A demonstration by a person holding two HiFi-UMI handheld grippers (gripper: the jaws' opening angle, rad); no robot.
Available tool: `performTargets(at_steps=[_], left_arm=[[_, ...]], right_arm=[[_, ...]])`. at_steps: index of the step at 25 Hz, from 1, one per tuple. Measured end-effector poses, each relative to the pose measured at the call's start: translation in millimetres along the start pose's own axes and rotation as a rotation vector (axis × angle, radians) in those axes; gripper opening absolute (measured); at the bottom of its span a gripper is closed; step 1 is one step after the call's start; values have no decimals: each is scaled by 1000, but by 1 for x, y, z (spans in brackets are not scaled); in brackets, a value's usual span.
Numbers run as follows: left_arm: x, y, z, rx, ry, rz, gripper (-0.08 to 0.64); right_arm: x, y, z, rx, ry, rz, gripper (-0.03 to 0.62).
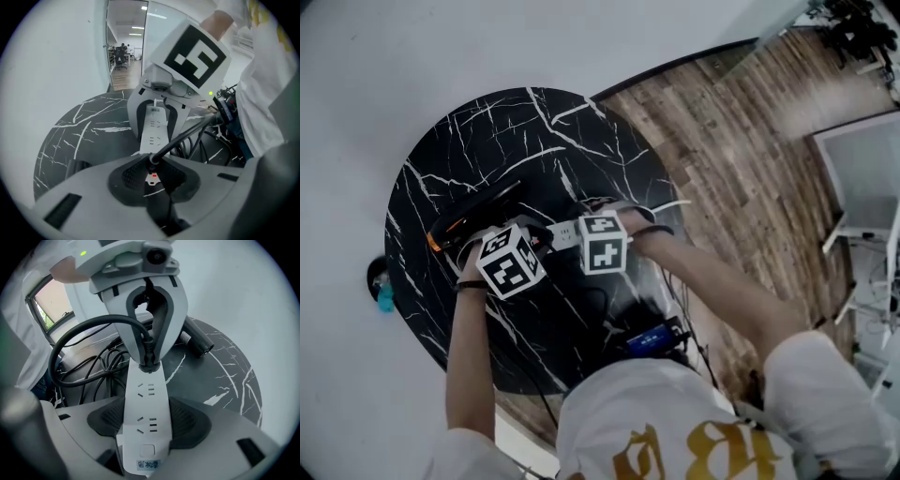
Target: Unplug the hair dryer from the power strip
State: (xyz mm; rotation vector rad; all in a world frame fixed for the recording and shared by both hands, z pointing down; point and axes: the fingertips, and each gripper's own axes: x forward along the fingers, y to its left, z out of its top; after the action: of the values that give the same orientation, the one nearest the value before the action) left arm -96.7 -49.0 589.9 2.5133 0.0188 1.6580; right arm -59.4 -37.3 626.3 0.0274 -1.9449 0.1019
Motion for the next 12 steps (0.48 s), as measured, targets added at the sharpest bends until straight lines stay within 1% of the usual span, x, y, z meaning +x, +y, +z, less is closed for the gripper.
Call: performTargets(at_steps=[2, 3, 4, 7, 8, 9, 10, 12], left_arm=[[1, -1, -2, 13, 38, 54, 51], [1, -1, -3, 2, 52, 53, 51], [1, -1, -3, -14, 59, 28, 51], [0, -1, -3, -49, 60, -110, 55], [-2, -1, -3, -55, 57, -144, 57], [-3, 0, -2, -61, 48, -158, 60], [-3, 0, -1, -62, 40, -150, 60], [-3, 1, 1, -44, 41, -81, 56]], right_arm=[[0, 0, 1, 6, 14, 17, 268], [0, 0, 1, 3, 17, 17, 268], [0, 0, 1, -3, 18, 14, 268], [1, 1, 1, -34, 20, -1, 267], [2, 2, 2, -38, 17, -2, 267], [2, 2, 2, -34, 13, -1, 267], [2, 2, 1, -25, 11, 1, 267], [0, 0, 0, -1, 18, 10, 268]])
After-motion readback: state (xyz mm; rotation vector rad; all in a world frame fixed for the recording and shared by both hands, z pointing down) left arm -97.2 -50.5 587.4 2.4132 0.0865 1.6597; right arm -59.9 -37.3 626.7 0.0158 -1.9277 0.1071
